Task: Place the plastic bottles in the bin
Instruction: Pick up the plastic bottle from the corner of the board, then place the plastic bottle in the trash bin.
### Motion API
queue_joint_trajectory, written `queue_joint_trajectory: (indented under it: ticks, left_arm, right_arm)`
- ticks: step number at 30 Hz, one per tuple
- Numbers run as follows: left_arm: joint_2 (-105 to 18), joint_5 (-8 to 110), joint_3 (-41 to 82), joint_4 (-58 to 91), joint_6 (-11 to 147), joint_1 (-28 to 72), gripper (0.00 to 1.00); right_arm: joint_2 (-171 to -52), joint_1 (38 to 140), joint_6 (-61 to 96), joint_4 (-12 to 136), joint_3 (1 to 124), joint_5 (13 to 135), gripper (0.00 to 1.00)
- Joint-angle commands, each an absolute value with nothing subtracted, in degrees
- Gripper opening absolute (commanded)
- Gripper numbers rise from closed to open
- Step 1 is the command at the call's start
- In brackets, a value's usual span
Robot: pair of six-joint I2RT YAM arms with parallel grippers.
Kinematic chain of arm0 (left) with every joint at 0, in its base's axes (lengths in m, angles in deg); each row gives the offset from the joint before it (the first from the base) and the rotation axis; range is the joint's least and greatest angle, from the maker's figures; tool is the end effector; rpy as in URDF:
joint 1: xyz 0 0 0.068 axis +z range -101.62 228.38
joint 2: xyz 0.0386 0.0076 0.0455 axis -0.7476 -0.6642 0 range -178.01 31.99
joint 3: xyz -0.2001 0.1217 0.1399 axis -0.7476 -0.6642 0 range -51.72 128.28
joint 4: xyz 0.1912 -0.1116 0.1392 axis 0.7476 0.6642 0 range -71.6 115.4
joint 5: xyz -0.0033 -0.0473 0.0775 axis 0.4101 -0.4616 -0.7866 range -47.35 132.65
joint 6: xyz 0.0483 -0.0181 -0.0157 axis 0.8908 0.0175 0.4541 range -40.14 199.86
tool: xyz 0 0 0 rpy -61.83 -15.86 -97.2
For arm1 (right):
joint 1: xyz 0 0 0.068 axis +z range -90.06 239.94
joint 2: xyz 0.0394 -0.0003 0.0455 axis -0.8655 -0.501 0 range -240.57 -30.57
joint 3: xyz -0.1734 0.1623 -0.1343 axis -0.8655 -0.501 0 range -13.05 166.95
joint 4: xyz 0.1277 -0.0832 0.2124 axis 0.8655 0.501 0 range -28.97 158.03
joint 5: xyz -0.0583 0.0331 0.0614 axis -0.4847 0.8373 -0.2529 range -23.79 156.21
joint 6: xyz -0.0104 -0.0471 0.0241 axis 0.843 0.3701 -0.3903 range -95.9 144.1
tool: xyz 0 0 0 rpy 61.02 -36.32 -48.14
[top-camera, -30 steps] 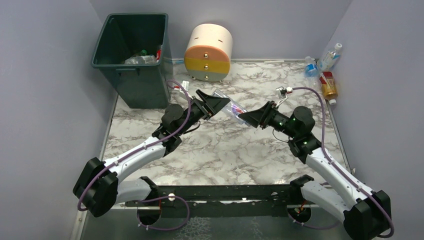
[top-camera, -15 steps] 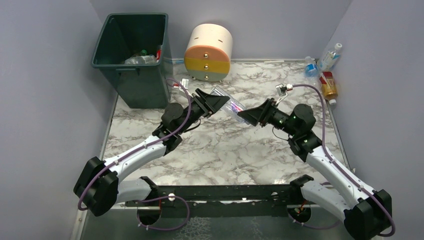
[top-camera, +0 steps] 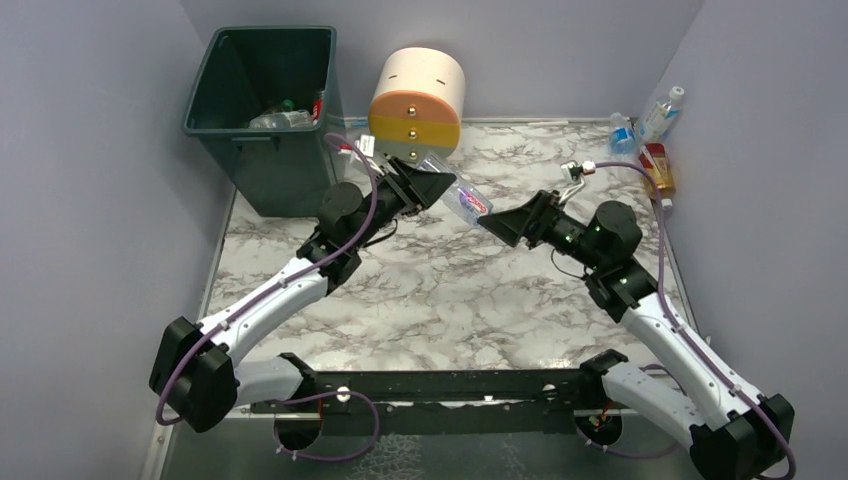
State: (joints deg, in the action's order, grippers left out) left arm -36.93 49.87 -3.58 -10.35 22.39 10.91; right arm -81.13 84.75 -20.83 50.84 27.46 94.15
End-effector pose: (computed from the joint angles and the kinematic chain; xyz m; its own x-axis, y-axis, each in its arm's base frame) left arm 0.2224 -0.1761 0.3441 -0.5329 -0.6454 -0.5473 0.4705 0.3116 -0.8256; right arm 0.1830 0.1031 0.3339 -0.5606 0.4281 -0.7088 -0.5653 0.4277 0.7054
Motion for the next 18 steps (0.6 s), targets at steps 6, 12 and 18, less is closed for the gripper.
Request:
queue_joint_trajectory:
  ticks: [6, 12, 18]
  left_arm:
    - [-36.8, 56.4, 7.2, -1.8, 27.7, 25.2, 0.61]
    - [-39.7, 59.6, 16.9, 1.4, 28.5, 36.9, 0.61]
    - [-43.8, 62.5, 25.0, -0.7, 24.1, 47.4, 0.62]
  right_arm:
    - [-76.8, 85.2, -17.6, 62.0, 33.4, 88.6, 0.98]
    - [-76.5, 85.2, -18.0, 61.9, 30.9, 90.4, 0.98]
    - [-76.9, 85.2, -18.8, 62.2, 29.0, 92.6, 0.98]
